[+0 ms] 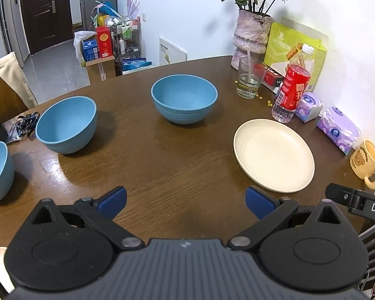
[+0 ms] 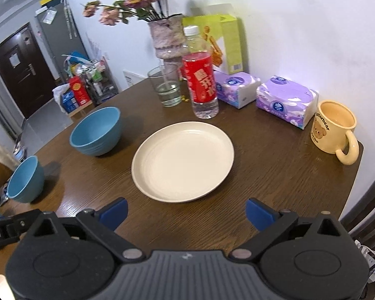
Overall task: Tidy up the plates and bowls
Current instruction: 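Move both grippers forward to the rim of the third cream plate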
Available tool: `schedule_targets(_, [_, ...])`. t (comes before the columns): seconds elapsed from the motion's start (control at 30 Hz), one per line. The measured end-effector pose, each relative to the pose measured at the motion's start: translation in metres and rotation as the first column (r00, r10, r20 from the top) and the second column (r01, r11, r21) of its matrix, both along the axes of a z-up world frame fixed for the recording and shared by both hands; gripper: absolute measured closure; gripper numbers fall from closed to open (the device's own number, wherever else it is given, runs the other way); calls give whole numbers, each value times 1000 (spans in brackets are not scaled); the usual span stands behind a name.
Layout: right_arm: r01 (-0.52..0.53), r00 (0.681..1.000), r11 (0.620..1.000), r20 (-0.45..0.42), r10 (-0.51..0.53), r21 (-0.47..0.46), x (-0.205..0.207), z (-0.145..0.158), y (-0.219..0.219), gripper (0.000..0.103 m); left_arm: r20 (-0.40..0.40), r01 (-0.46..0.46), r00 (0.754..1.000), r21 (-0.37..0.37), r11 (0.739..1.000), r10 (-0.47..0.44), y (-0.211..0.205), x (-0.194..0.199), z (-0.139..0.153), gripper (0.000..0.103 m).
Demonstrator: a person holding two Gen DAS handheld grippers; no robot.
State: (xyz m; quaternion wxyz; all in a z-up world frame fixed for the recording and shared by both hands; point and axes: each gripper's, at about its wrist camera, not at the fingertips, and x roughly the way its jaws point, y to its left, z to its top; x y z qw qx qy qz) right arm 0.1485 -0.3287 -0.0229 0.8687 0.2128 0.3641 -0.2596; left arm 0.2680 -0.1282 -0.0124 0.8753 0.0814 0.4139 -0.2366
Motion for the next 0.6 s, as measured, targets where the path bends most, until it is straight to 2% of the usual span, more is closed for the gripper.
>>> schedule_targets(0.6, [39,998,998,-47,-37,58,38,-21,-57,5,-62,-47,997,60,997,51,-62,45,-28,0])
